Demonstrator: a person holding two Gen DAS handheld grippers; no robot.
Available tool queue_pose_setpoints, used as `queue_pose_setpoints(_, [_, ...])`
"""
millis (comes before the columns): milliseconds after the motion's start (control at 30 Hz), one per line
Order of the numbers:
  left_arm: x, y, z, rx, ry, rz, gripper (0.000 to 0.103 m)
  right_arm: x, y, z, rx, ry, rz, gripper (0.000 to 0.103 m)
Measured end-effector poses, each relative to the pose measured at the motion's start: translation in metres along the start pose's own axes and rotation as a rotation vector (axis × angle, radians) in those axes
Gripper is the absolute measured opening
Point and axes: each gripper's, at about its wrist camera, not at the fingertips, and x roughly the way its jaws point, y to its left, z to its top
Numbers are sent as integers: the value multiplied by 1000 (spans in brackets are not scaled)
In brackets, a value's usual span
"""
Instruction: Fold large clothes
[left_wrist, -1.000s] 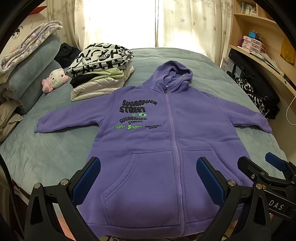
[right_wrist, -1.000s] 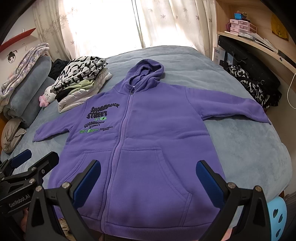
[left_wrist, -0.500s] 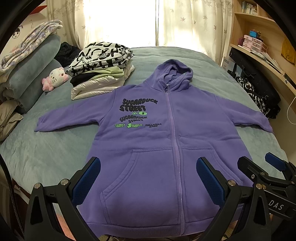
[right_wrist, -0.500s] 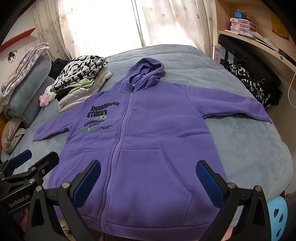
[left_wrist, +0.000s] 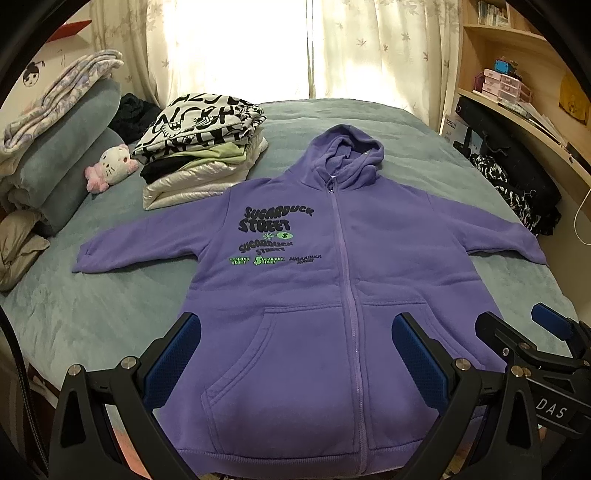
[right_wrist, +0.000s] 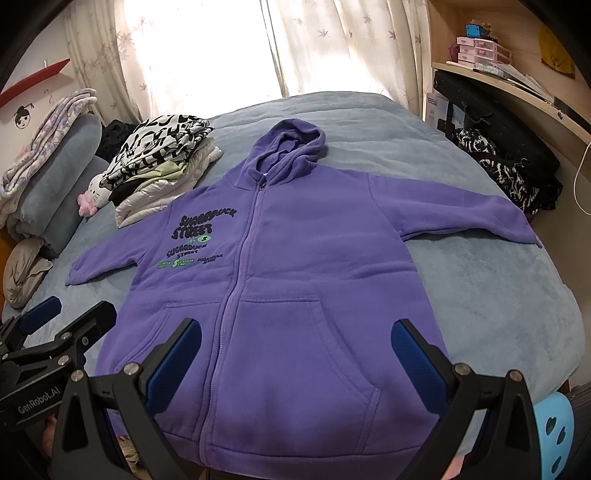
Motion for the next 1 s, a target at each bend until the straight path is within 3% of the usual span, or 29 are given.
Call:
queue_pose_setpoints(233, [0,-2,11,-6,-6,-36,102,-9,-8,14,6,-24,14,103])
queue_pose_setpoints(500, [9,-14,44,-40,15,-172,102,-32,-21,36,-21,-136,21,103])
queue_pose_setpoints(667, [-5,-36,76,-31,-118,-214,102,-59,-45,65,-33,-279,-53,103])
queue_pose_setpoints(833, [-25,-68,105,48,-275,-251,102,-92,-80,90,-25,-458,-176,103])
queue_pose_setpoints(1000, [-30,-103,134,76,-324,-303,102,-100,-133,121,10,-450,-181,103])
